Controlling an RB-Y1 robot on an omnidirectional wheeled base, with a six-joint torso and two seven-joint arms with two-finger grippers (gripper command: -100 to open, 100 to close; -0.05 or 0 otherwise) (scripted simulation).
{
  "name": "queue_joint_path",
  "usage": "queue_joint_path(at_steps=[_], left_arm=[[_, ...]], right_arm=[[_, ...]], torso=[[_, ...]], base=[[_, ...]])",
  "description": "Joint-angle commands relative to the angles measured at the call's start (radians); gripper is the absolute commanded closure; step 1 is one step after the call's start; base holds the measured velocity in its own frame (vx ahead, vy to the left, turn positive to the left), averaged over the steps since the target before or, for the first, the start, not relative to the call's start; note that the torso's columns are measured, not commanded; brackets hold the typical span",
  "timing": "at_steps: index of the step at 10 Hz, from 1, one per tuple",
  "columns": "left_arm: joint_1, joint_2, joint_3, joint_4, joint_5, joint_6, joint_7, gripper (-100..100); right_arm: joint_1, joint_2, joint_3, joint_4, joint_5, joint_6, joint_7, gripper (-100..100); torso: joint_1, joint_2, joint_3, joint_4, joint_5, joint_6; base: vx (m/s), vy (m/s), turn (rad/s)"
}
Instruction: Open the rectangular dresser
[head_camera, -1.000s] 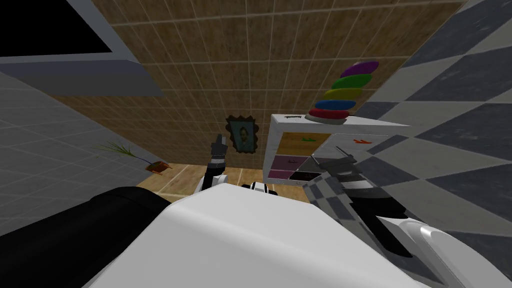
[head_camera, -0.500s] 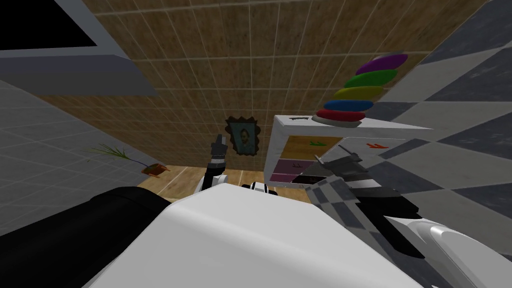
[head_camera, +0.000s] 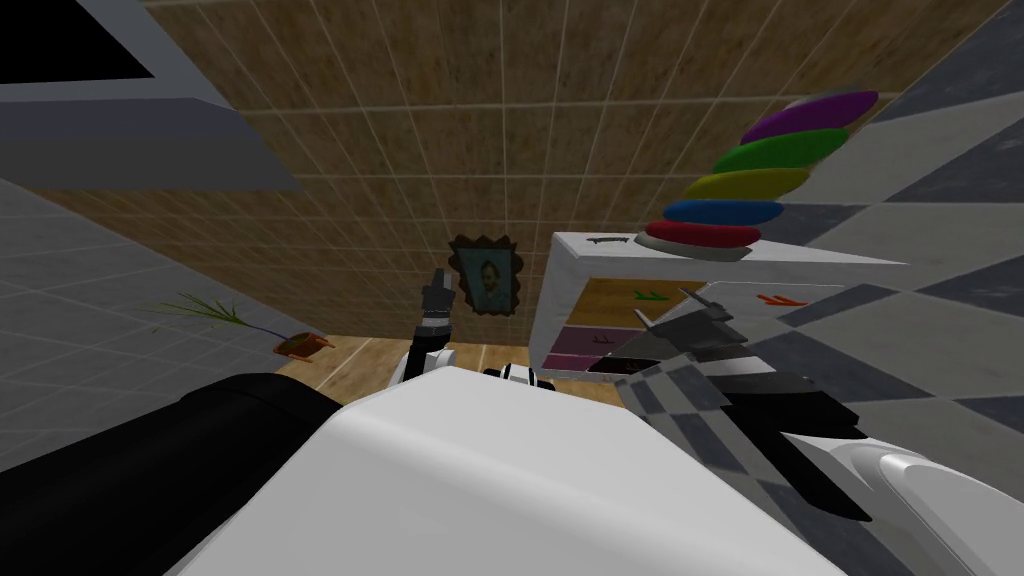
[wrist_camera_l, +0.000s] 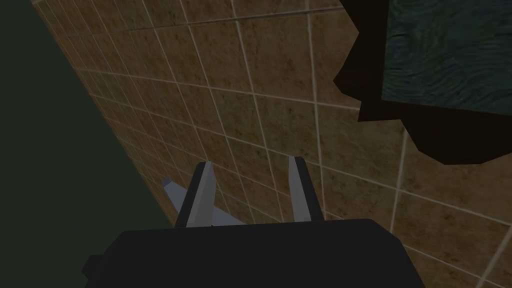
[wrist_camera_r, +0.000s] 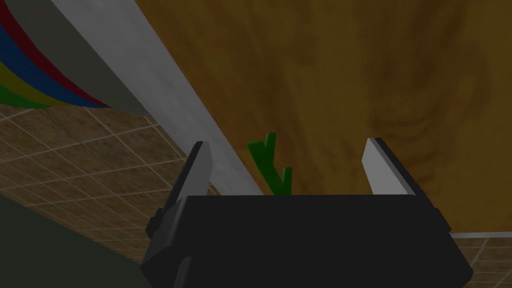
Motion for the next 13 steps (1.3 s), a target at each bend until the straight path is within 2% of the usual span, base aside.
queue_joint_path(at_steps=[1,3,5,8,9,13], left_arm=[[0.000,0.000,0.000,0.000,0.000,0.000,0.000,0],[-0.001,0.000,0.000,0.000,0.000,0.000,0.000,0],[-0.001,0.000,0.000,0.000,0.000,0.000,0.000,0],[0.000,0.000,0.000,0.000,0.000,0.000,0.000,0],[-0.001,0.000,0.000,0.000,0.000,0.000,0.000,0],[0.000,0.000,0.000,0.000,0.000,0.000,0.000,0]], right_arm=[[0.006,-0.001,-0.003,-0.013,-0.003,-0.004,-0.003,100],[0.010,-0.002,-0.006,-0.024,-0.006,-0.008,-0.006,100],[0.007,-0.004,-0.014,-0.030,-0.007,-0.001,-0.007,100],[0.029,-0.007,-0.004,-0.040,-0.010,-0.020,-0.013,100],[0.029,-0.040,-0.047,-0.053,-0.026,-0.006,-0.044,-100],[0.051,-0.109,-0.115,-0.077,-0.057,0.002,-0.113,-100]], torso=[[-0.001,0.003,0.002,0.001,0.000,0.000],[-0.003,0.004,0.005,-0.004,-0.007,-0.002],[-0.001,-0.003,0.000,-0.005,-0.004,-0.001],[-0.001,-0.003,0.000,-0.005,-0.004,-0.001],[-0.002,-0.004,0.001,-0.006,-0.006,-0.001],[0.002,-0.004,-0.003,-0.001,0.001,-0.001]], base=[[-0.101,-0.034,-0.086],[-0.182,-0.056,-0.063],[-0.165,-0.020,-0.036],[-0.179,-0.036,-0.061],[-0.063,-0.002,-0.100],[0.059,0.030,-0.074]])
